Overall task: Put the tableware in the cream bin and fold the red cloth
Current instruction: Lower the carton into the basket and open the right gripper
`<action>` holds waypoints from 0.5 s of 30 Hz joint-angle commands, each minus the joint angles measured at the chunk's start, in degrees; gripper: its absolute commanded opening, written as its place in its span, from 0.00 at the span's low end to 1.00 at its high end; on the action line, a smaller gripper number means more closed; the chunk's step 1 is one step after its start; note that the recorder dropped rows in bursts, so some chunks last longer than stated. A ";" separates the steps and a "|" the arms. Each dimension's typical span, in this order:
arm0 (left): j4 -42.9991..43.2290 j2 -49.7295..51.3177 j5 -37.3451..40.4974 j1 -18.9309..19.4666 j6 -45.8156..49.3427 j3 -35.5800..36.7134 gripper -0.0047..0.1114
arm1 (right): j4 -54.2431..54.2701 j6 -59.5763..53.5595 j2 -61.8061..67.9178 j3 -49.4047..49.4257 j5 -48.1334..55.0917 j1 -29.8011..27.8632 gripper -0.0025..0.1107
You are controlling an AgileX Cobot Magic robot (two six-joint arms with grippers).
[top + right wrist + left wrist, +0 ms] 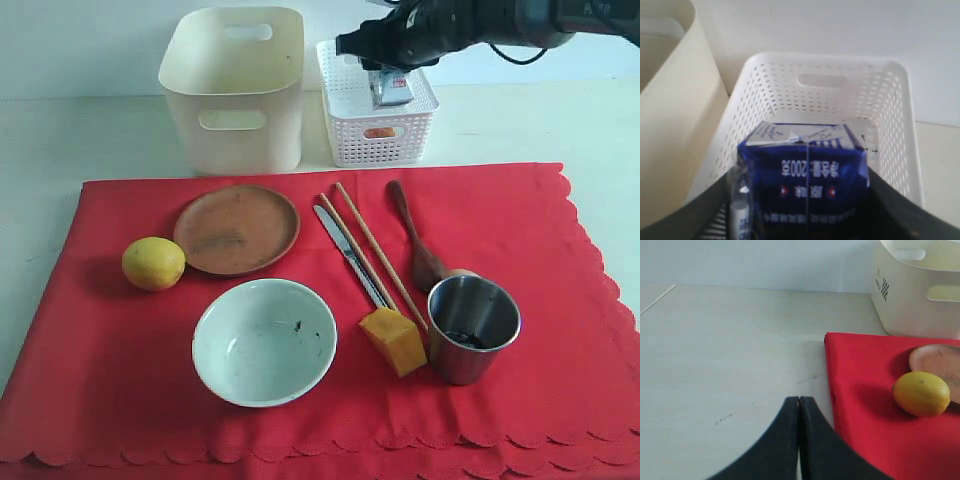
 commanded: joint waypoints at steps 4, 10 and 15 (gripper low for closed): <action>-0.27 -0.38 -0.67 0.11 0.12 -0.04 0.04 | -0.75 -2.73 2.71 -0.89 -4.46 -0.21 0.02; -0.27 -0.38 -0.67 0.11 0.12 -0.04 0.04 | -0.75 -2.73 4.49 -0.89 -6.60 -0.21 0.02; -0.27 -0.38 -0.67 0.11 0.12 -0.04 0.04 | -0.75 -3.14 5.14 -0.89 -7.74 -0.21 0.05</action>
